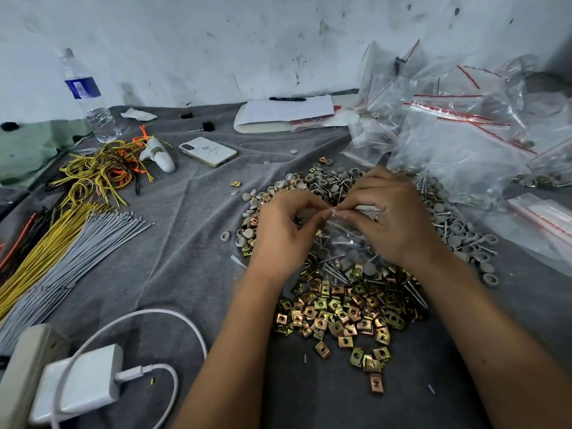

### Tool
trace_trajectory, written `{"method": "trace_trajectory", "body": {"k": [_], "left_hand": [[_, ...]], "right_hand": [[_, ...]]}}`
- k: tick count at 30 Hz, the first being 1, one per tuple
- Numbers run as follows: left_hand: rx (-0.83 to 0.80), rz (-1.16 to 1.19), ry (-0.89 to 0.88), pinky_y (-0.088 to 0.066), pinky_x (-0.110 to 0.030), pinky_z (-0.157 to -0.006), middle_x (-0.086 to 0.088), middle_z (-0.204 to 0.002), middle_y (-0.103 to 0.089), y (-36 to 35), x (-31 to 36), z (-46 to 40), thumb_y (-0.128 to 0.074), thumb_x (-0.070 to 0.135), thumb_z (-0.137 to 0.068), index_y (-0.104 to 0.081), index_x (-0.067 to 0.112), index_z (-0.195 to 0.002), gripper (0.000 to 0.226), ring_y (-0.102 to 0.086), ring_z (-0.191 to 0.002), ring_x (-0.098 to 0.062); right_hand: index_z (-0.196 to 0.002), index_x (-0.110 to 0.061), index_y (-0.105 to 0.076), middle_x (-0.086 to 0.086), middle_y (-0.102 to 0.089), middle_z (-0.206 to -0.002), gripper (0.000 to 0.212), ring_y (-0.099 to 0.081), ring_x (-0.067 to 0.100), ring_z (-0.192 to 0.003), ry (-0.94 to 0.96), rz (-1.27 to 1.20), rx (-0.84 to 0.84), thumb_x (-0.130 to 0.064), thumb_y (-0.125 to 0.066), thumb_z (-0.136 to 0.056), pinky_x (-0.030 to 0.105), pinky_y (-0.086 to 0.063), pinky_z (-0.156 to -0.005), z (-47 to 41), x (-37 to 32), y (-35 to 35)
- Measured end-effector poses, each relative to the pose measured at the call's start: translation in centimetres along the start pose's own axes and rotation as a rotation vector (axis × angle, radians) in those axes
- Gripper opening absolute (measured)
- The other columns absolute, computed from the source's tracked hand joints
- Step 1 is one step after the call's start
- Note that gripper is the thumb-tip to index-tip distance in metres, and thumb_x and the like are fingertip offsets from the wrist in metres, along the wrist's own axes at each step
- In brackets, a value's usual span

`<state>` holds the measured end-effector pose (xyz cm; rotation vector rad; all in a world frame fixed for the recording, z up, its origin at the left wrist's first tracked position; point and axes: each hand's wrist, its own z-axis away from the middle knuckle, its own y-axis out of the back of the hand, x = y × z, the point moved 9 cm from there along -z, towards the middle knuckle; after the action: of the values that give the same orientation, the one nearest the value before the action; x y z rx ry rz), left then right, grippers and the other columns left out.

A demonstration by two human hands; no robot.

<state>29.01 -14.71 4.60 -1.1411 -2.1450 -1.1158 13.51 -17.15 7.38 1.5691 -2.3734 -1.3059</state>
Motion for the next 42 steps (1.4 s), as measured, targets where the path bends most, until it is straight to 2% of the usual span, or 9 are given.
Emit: {"method": "trace_trajectory", "body": {"k": [10, 16, 20, 22, 27, 31, 37, 39, 42], "left_hand": [[0.078, -0.027, 0.027, -0.053, -0.047, -0.078, 0.015, -0.087, -0.067, 1.0, -0.3, 0.0, -0.072, 0.022, -0.084, -0.074, 0.017, -0.085, 0.005, -0.062, -0.088, -0.012], [0.056, -0.015, 0.019, -0.053, -0.049, -0.079, 0.01, -0.088, -0.07, 1.1, 0.0, 0.0, -0.074, 0.023, -0.086, -0.076, 0.015, -0.088, 0.008, -0.064, -0.089, -0.015], [0.096, 0.005, 0.059, -0.053, -0.047, -0.075, 0.009, -0.086, -0.068, 1.6, -0.6, -0.1, -0.075, 0.023, -0.084, -0.074, 0.015, -0.085, 0.008, -0.062, -0.086, -0.017], [0.088, -0.058, 0.025, -0.051, -0.043, -0.077, 0.008, -0.086, -0.068, 1.5, -0.2, -0.1, -0.074, 0.023, -0.085, -0.073, 0.018, -0.085, 0.006, -0.059, -0.087, -0.015], [0.069, -0.313, -0.112, -0.034, -0.016, -0.083, 0.01, -0.096, -0.068, 1.1, 1.0, 0.0, -0.076, 0.028, -0.091, -0.073, 0.019, -0.088, 0.01, -0.05, -0.096, -0.015], [0.095, -0.256, -0.073, -0.036, -0.022, -0.076, 0.011, -0.087, -0.066, 1.4, 0.8, 0.0, -0.079, 0.019, -0.086, -0.071, 0.017, -0.079, 0.011, -0.049, -0.09, -0.015], [0.085, -0.154, -0.019, -0.039, -0.025, -0.079, 0.013, -0.086, -0.067, 1.7, 0.2, -0.2, -0.08, 0.014, -0.084, -0.072, 0.018, -0.077, 0.012, -0.052, -0.091, -0.013], [0.044, -0.172, -0.036, -0.039, -0.032, -0.082, 0.013, -0.09, -0.069, 1.1, 0.4, -0.2, -0.08, 0.017, -0.086, -0.073, 0.019, -0.08, 0.01, -0.052, -0.094, -0.016], [0.008, -0.214, -0.061, -0.04, -0.037, -0.083, 0.015, -0.092, -0.069, 0.5, 0.7, 0.0, -0.078, 0.027, -0.089, -0.074, 0.023, -0.085, 0.007, -0.053, -0.095, -0.018]], "right_hand": [[-0.086, -0.005, -0.078, 0.0, -0.069, -0.084, 0.009, -0.057, 0.023, -0.089, -0.041, -0.004, 0.009, -0.009, -0.084, -0.08, 0.045, -0.049, -0.077, 0.1, 0.1, 0.2], [-0.096, -0.008, -0.08, 0.0, -0.071, -0.09, 0.014, -0.058, 0.021, -0.091, -0.046, -0.025, -0.004, -0.016, -0.082, -0.084, 0.038, -0.049, -0.079, 0.1, 0.4, 0.3], [-0.09, -0.003, -0.078, 0.005, -0.07, -0.085, 0.01, -0.058, 0.022, -0.087, -0.065, 0.007, 0.033, -0.011, -0.082, -0.084, 0.038, -0.049, -0.076, 0.2, 1.1, 0.9], [-0.088, -0.002, -0.077, 0.005, -0.069, -0.083, 0.009, -0.058, 0.022, -0.085, -0.044, 0.019, 0.035, -0.008, -0.082, -0.083, 0.038, -0.049, -0.074, 0.2, 0.8, 0.9], [-0.089, -0.005, -0.078, 0.002, -0.069, -0.086, 0.01, -0.057, 0.02, -0.087, 0.014, 0.01, -0.018, -0.012, -0.082, -0.084, 0.036, -0.047, -0.076, 0.1, -0.3, 0.0], [-0.094, -0.004, -0.079, 0.005, -0.071, -0.089, 0.009, -0.061, 0.024, -0.089, -0.049, -0.019, 0.039, -0.009, -0.08, -0.086, 0.044, -0.052, -0.079, 0.2, 1.2, 1.0], [-0.098, -0.011, -0.079, -0.002, -0.071, -0.094, 0.011, -0.063, 0.016, -0.096, -0.064, -0.117, 0.077, -0.013, -0.08, -0.087, 0.037, -0.052, -0.085, 0.4, 1.9, 1.7], [-0.102, -0.014, -0.079, -0.004, -0.072, -0.099, 0.019, -0.062, 0.017, -0.101, -0.062, -0.111, 0.035, -0.022, -0.081, -0.086, 0.035, -0.05, -0.088, 0.3, 1.6, 1.0], [-0.093, -0.01, -0.08, -0.003, -0.072, -0.091, 0.011, -0.061, 0.02, -0.093, -0.007, -0.074, 0.047, -0.016, -0.081, -0.084, 0.034, -0.049, -0.082, 0.1, 0.8, 0.8]]}}
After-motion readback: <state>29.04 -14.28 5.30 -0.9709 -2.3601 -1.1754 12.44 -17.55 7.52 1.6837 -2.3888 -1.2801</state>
